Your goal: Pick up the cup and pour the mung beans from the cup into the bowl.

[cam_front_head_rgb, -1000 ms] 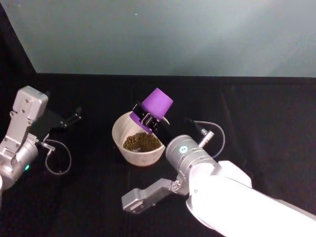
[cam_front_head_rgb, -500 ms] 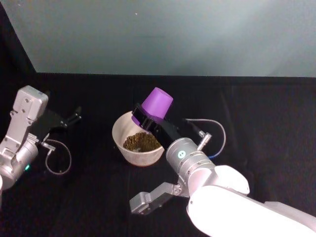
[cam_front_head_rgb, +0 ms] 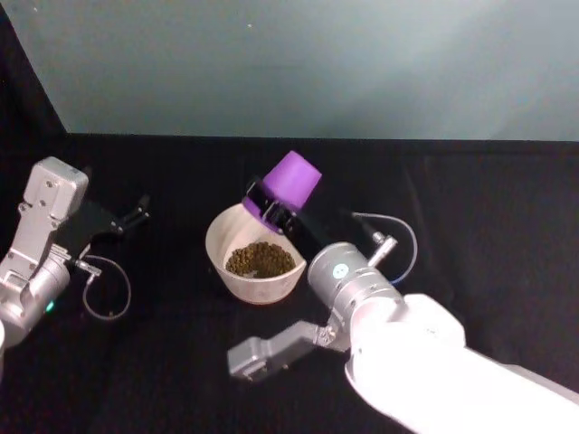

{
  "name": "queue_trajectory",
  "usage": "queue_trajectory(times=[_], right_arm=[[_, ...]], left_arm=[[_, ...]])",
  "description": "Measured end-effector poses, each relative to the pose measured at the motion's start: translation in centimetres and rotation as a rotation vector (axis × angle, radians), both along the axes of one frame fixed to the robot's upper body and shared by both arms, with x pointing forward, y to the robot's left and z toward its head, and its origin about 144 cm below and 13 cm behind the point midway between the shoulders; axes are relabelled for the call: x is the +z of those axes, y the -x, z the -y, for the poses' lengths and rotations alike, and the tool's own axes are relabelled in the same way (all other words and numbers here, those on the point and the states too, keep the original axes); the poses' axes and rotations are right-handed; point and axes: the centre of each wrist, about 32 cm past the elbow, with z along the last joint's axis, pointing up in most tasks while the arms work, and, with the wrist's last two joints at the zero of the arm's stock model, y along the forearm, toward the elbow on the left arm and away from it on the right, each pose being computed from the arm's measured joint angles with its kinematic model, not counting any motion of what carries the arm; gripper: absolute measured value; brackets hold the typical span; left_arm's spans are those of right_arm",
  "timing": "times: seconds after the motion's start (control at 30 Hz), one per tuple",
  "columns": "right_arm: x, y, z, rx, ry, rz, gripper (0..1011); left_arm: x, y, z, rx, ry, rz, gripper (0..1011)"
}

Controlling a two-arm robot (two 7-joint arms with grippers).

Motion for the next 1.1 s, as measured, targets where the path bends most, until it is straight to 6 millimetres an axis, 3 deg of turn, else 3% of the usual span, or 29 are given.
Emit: queue_trajectory(times=[0.43, 0.87, 1.1], right_arm=[[3.6, -1.9, 3.3, -0.062, -0.673, -0.299, 731], [5.7, -3.6, 8.4, -0.017, -1.282, -0.580, 731], [6.4, -4.1, 10.5, -0.020, -1.517, -0.694, 731]], left_arm=[[0.0, 0.0, 0.0, 0.000, 0.000, 0.000, 1000], [0.0, 0.0, 0.0, 0.000, 0.000, 0.000, 1000], [0.0, 0.0, 0.0, 0.000, 0.000, 0.000, 1000]])
